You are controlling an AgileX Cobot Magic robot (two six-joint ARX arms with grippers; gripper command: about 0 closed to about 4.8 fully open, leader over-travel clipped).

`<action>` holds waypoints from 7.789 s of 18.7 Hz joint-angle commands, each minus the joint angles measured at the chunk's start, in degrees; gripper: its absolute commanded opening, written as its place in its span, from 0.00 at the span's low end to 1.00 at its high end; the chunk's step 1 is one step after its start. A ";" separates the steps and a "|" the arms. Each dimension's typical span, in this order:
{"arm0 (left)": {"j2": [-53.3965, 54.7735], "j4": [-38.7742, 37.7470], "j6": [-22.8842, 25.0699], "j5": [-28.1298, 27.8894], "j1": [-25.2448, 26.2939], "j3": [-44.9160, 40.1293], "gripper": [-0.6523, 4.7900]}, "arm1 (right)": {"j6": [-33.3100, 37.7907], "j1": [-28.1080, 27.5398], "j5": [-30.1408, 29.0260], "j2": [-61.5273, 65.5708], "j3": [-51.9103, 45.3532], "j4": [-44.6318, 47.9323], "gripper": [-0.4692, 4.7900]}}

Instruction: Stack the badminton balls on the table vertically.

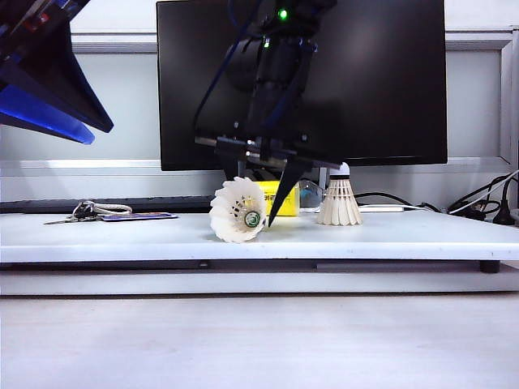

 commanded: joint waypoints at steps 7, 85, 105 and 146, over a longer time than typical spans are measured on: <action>-0.13 0.17 0.33 -0.70 -0.04 0.26 0.40 | -1.27 0.07 0.48 0.07 0.22 0.50 0.34; -8.39 2.14 1.95 0.70 0.26 0.17 0.40 | -37.18 -16.20 0.74 -51.08 -64.92 90.71 0.29; -8.39 3.85 1.95 0.09 0.26 0.17 0.40 | -34.45 -17.51 -4.09 -32.65 -65.00 100.65 0.29; -8.48 6.84 1.53 -2.29 0.31 0.22 0.40 | -37.40 -17.42 -5.55 -36.41 -74.84 114.57 0.32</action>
